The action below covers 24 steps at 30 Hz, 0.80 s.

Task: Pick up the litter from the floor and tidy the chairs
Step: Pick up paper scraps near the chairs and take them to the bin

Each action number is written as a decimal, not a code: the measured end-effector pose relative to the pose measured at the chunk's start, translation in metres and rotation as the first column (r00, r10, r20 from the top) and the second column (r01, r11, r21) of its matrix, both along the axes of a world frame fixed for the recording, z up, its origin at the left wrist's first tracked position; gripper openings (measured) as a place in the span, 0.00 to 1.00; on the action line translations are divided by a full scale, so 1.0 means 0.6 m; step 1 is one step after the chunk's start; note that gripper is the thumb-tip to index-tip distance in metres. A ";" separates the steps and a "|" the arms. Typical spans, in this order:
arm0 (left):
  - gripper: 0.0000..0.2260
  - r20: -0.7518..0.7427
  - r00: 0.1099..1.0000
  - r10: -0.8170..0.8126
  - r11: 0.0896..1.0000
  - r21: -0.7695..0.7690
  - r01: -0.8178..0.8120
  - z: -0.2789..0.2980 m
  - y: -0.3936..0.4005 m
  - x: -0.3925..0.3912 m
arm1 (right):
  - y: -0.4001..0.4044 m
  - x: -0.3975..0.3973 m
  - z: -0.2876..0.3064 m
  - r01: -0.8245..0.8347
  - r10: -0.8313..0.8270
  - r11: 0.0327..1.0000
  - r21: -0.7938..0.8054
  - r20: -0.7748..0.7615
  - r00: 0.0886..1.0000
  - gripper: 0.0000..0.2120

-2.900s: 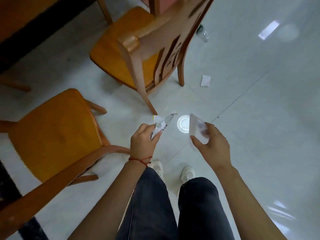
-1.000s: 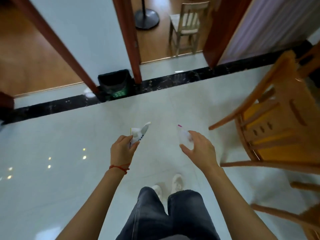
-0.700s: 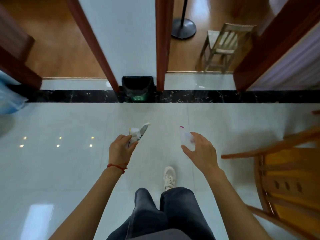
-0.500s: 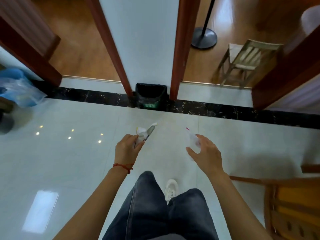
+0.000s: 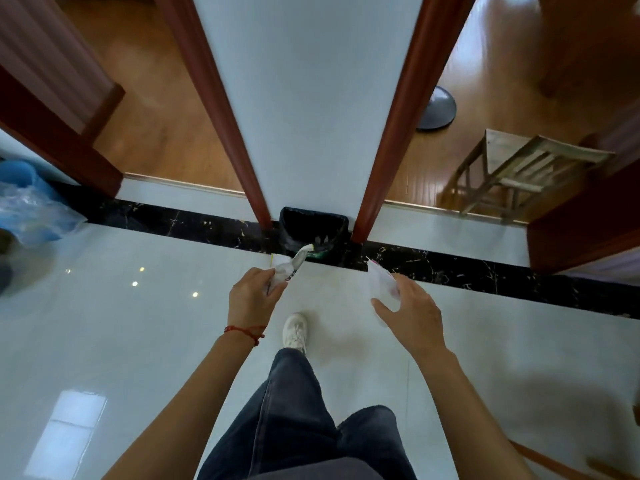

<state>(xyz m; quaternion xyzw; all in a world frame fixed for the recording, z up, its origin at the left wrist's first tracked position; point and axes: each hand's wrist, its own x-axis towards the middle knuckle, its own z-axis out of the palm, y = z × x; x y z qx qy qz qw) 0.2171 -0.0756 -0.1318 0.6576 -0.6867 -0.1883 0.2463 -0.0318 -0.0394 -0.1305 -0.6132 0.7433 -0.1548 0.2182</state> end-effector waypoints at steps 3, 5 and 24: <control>0.09 0.002 1.000 -0.016 1.000 0.010 0.016 -0.005 -0.091 0.024 | -0.078 0.025 -0.006 0.011 -0.011 1.000 0.020 0.006 1.000 0.23; 0.09 0.002 0.999 -0.035 0.999 0.000 0.035 -0.008 -0.143 0.035 | -0.123 0.040 -0.010 0.006 -0.006 1.000 0.031 0.013 1.000 0.23; 0.10 -0.023 1.000 -0.011 0.991 0.130 0.014 -0.326 -0.328 0.008 | -0.370 0.060 -0.307 -0.102 0.087 0.972 0.210 0.080 0.993 0.25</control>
